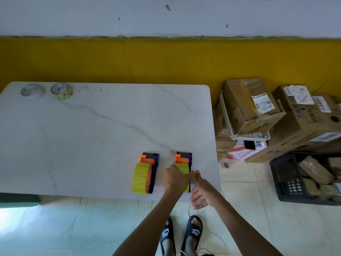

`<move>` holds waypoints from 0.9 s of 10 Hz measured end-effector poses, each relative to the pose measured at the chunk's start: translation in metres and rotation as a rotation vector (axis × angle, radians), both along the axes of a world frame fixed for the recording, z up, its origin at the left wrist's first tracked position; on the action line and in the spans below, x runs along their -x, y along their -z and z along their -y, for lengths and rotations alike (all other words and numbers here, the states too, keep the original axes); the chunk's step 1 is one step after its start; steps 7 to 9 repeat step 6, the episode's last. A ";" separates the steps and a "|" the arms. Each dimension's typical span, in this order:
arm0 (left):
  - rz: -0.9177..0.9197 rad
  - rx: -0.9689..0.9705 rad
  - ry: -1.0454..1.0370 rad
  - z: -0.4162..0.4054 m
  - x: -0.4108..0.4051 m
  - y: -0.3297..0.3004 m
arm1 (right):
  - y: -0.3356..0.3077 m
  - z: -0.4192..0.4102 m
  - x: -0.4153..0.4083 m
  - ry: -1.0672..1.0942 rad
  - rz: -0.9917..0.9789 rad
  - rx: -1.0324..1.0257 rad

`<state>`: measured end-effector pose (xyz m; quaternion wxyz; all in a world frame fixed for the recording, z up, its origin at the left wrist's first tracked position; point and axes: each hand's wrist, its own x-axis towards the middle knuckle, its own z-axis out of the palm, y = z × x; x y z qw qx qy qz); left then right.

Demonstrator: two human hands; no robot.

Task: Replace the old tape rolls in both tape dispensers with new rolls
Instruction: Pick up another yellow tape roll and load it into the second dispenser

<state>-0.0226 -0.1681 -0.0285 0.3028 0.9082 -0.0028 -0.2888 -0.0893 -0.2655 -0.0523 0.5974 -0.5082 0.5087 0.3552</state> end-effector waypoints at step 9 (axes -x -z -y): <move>-0.116 0.065 -0.044 -0.002 0.001 -0.024 | -0.052 -0.001 -0.030 -0.142 0.481 0.698</move>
